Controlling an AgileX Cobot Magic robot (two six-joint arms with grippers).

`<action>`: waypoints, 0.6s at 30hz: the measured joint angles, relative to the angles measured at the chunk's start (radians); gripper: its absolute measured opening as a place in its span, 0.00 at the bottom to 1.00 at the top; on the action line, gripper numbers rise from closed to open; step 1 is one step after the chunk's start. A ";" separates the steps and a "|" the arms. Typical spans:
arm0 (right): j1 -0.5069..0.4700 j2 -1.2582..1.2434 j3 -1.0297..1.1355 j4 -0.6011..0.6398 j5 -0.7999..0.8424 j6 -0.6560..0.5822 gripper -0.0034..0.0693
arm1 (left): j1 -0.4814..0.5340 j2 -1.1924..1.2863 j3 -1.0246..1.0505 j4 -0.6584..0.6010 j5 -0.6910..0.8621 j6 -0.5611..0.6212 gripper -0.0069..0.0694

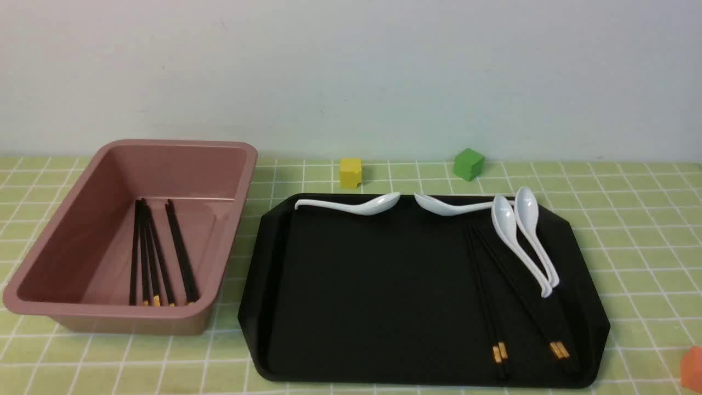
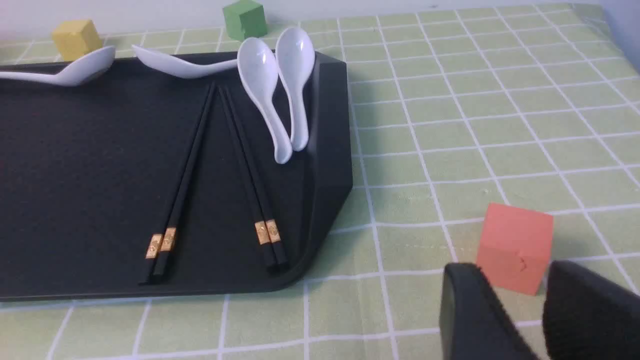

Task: On green tablecloth take chopsticks from black tray and put them in box.
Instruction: 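Move the gripper over the chopsticks on the black tray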

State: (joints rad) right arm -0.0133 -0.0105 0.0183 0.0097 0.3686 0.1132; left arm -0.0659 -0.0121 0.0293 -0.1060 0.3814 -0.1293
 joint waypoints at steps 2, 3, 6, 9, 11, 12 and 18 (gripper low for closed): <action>0.000 0.000 0.000 0.000 0.000 0.000 0.38 | 0.000 0.000 0.000 0.000 0.000 0.000 0.17; 0.000 0.000 0.000 0.000 0.000 0.000 0.38 | 0.000 0.000 0.000 0.000 0.000 0.000 0.17; 0.000 0.000 0.000 0.000 0.000 0.000 0.38 | 0.000 0.000 0.000 0.000 0.000 0.000 0.18; 0.000 0.000 0.000 0.000 0.000 0.000 0.38 | 0.000 0.000 0.000 0.000 0.000 0.000 0.18; 0.000 0.000 0.000 0.000 0.000 0.000 0.38 | 0.000 0.000 0.000 0.000 0.000 0.000 0.19; 0.000 0.000 0.000 0.000 0.000 0.000 0.38 | 0.000 0.000 0.000 0.000 0.000 0.000 0.19; 0.000 0.000 0.000 0.000 0.000 0.000 0.38 | 0.000 0.000 0.000 0.000 0.000 0.000 0.18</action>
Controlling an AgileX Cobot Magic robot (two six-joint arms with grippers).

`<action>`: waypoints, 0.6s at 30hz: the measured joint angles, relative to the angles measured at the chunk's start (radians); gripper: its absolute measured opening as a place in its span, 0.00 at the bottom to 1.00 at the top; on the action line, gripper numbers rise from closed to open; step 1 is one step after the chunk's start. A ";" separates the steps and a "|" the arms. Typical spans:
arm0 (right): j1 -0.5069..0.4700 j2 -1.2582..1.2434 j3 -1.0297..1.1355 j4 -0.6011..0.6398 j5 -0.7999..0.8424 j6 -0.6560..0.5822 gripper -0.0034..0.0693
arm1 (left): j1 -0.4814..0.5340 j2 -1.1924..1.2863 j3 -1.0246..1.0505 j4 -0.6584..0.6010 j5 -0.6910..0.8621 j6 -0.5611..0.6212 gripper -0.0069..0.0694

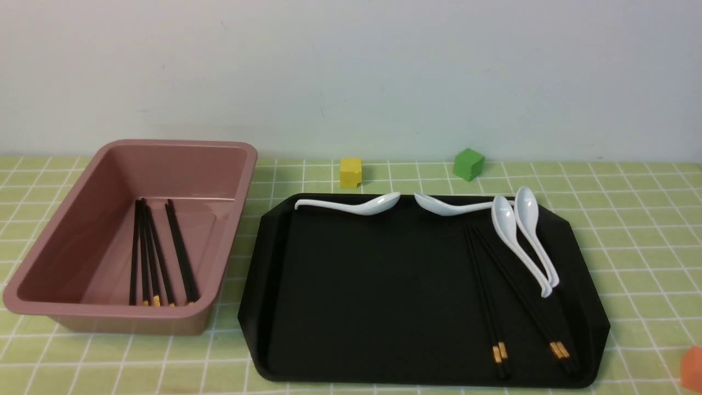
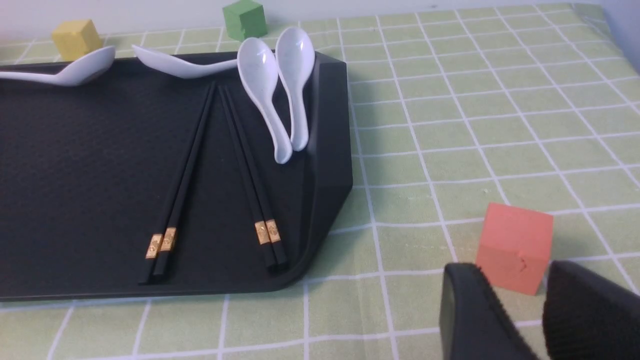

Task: On green tablecloth take chopsticks from black tray and put them in box.
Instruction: 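Move the gripper over the chopsticks on the black tray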

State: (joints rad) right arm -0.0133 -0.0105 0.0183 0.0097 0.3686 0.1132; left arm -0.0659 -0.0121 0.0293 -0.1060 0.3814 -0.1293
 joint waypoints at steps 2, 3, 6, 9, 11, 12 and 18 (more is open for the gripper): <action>0.000 0.000 0.000 0.000 0.000 0.000 0.38 | 0.000 0.000 0.000 0.000 0.000 0.000 0.19; 0.000 0.000 0.000 0.000 0.000 0.000 0.38 | 0.000 0.000 0.000 0.000 0.000 0.000 0.19; 0.000 0.000 0.000 0.000 0.000 0.000 0.38 | 0.000 0.000 0.000 0.000 0.001 0.000 0.19; 0.000 0.000 0.000 -0.002 0.000 0.000 0.38 | 0.000 0.000 0.000 0.000 0.001 0.000 0.20; 0.000 0.000 0.000 -0.002 0.000 0.000 0.38 | 0.000 0.000 0.000 0.000 0.001 0.000 0.20; 0.000 0.000 0.000 -0.002 0.000 0.000 0.38 | 0.000 0.000 0.000 0.000 0.001 0.000 0.21; 0.000 0.000 0.000 -0.003 0.000 0.000 0.38 | 0.000 0.000 0.000 0.000 0.001 0.000 0.22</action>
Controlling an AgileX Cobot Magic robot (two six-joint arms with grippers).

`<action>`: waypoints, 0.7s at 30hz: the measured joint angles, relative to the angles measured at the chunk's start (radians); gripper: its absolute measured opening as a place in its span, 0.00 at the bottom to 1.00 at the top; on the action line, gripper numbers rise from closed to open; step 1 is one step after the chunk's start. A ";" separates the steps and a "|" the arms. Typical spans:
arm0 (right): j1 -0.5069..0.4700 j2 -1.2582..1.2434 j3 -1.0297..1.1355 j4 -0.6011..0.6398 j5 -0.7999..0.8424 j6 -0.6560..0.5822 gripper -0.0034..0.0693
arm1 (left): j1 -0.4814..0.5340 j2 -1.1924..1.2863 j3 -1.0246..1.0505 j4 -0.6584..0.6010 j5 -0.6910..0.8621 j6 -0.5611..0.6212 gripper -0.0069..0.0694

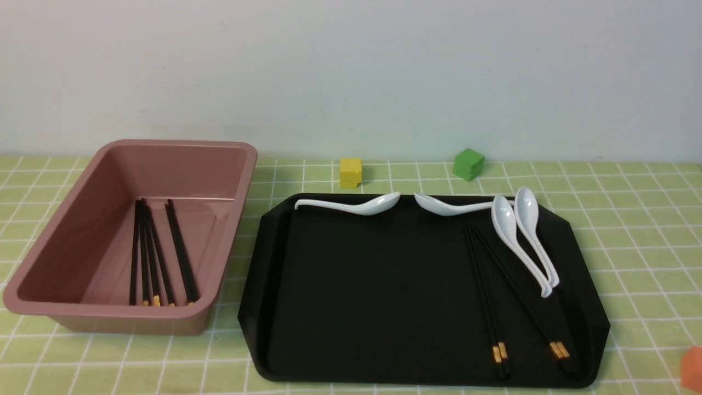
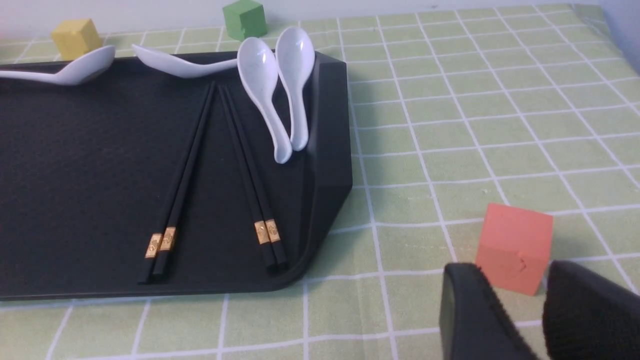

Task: On green tablecloth take chopsticks from black tray and put them in box.
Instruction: 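Move the gripper over the chopsticks on the black tray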

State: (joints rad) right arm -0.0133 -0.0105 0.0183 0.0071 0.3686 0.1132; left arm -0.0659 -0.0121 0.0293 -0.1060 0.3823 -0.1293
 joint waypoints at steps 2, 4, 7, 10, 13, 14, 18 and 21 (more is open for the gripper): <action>0.000 0.000 0.000 0.000 0.000 0.000 0.38 | 0.000 0.000 0.000 0.000 0.000 0.000 0.22; 0.000 0.000 0.000 -0.007 -0.002 0.000 0.38 | 0.000 0.000 0.000 0.000 0.000 0.000 0.23; 0.000 0.000 0.000 -0.020 -0.006 0.000 0.38 | 0.000 0.000 0.000 0.000 0.000 0.000 0.23; 0.000 0.000 0.000 0.014 -0.010 0.016 0.38 | 0.000 0.000 0.000 -0.001 0.000 0.000 0.24; 0.000 0.000 0.001 0.197 -0.015 0.119 0.38 | 0.000 0.000 0.000 -0.002 0.000 0.000 0.24; 0.000 0.000 0.002 0.288 -0.015 0.171 0.38 | 0.000 0.000 0.000 -0.002 0.000 0.000 0.24; 0.000 0.000 0.004 0.471 -0.014 0.264 0.38 | 0.000 0.000 0.000 -0.002 0.000 0.000 0.25; 0.000 0.000 0.005 0.552 -0.014 0.278 0.38 | 0.000 0.000 0.000 -0.003 0.000 0.000 0.25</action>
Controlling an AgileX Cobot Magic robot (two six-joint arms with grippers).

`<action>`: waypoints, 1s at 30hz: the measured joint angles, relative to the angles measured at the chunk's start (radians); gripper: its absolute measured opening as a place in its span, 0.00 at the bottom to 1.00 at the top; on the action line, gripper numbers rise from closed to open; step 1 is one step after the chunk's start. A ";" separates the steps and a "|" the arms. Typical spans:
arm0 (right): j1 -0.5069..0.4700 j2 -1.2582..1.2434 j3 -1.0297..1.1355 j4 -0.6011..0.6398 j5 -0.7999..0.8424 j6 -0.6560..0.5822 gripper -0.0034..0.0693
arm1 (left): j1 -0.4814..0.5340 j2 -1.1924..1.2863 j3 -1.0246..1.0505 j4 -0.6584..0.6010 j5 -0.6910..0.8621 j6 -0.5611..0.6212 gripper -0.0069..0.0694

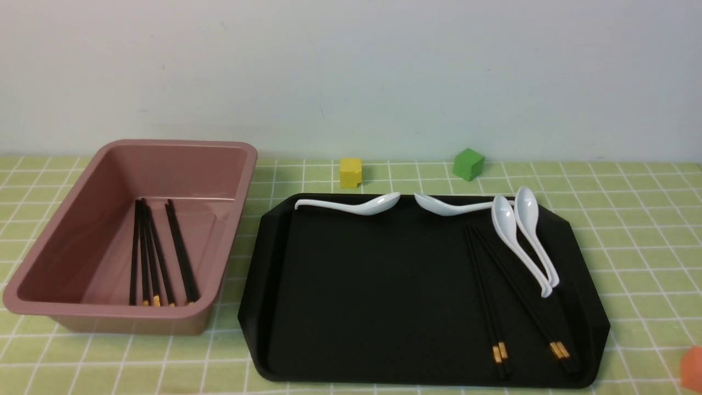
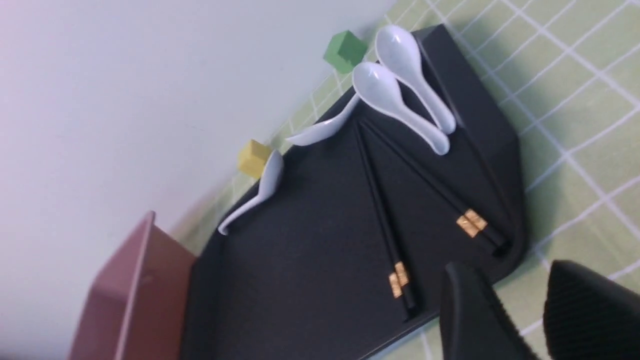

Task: On green tablecloth take chopsticks from black tray and put them in box.
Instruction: 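Move the gripper over the chopsticks on the black tray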

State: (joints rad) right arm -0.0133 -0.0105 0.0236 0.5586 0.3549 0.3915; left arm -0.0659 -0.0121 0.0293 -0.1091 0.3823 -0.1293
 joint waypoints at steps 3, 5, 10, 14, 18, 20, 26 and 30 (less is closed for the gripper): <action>0.000 0.000 0.000 0.047 0.005 0.002 0.38 | 0.000 0.000 0.000 0.000 0.000 0.000 0.25; 0.000 0.000 -0.004 0.062 0.011 -0.027 0.38 | 0.000 0.000 0.000 0.000 0.000 0.000 0.26; 0.000 0.053 -0.185 0.029 0.028 -0.203 0.30 | 0.000 0.000 0.000 0.000 0.000 0.000 0.26; 0.000 0.233 -0.401 -0.101 0.127 -0.317 0.13 | 0.000 0.000 0.000 0.000 0.000 0.000 0.27; 0.000 0.520 -0.570 -0.277 0.410 -0.327 0.03 | 0.000 0.000 0.000 0.000 0.000 0.000 0.27; 0.000 0.707 -0.616 -0.341 0.539 -0.320 0.03 | 0.000 0.000 0.000 0.000 0.000 0.000 0.28; 0.000 0.992 -0.629 -0.212 0.577 -0.451 0.05 | 0.000 0.000 0.000 0.000 0.001 0.000 0.28; 0.006 1.120 -0.632 0.022 0.533 -0.644 0.08 | 0.000 0.000 0.000 0.000 0.001 0.000 0.29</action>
State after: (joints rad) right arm -0.0070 1.1095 -0.6085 0.5807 0.8882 -0.2522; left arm -0.0659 -0.0121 0.0293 -0.1091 0.3832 -0.1293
